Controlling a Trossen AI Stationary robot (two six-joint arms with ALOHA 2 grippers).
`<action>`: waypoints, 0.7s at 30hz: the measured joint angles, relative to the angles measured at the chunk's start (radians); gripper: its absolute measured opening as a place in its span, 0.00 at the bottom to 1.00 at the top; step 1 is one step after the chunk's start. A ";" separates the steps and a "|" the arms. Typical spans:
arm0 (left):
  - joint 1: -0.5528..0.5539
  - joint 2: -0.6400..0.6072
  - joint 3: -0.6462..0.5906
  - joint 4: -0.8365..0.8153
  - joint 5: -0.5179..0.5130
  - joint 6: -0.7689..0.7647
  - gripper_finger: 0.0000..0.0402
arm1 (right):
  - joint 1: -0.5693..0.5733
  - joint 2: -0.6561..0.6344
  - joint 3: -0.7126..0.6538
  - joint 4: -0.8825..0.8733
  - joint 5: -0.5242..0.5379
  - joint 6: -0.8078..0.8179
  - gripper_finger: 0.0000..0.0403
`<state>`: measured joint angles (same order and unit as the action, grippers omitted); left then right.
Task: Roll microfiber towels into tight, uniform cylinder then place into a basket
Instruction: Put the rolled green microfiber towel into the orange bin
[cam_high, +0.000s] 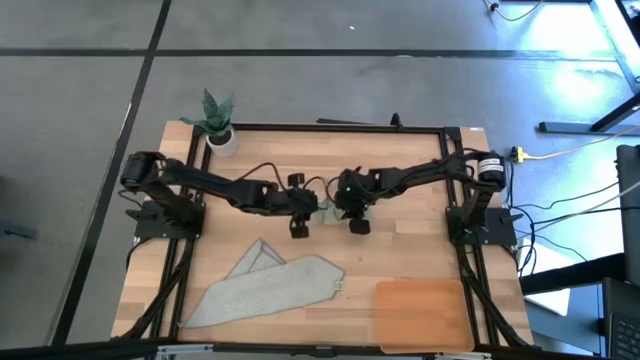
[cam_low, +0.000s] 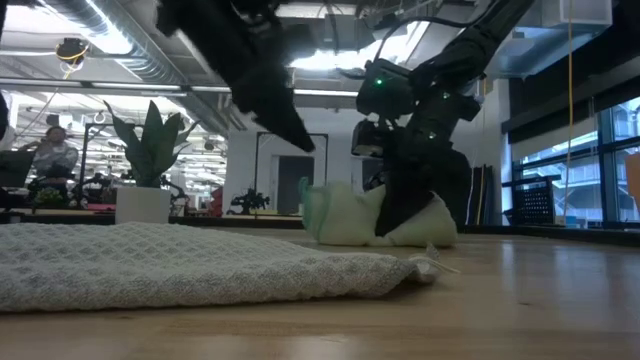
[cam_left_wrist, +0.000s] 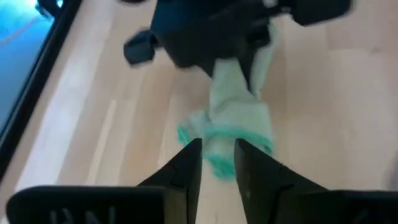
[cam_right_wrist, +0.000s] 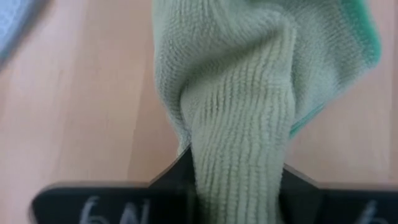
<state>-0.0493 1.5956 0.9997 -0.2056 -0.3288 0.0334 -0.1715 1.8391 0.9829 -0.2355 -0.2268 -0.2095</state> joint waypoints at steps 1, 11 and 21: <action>-0.005 -0.017 0.000 -0.018 0.000 -0.016 0.21 | -0.001 -0.008 -0.001 -0.011 0.005 0.001 0.13; -0.077 -0.168 0.001 -0.163 -0.002 -0.111 0.21 | -0.003 -0.176 0.000 -0.175 0.039 0.054 0.13; -0.173 -0.274 0.000 -0.206 -0.033 -0.139 0.21 | 0.112 -0.476 0.001 -0.419 0.072 0.171 0.13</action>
<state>-0.2226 1.3217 0.9997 -0.4113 -0.3613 -0.1055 -0.0595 1.3632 0.9836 -0.6545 -0.1544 -0.0388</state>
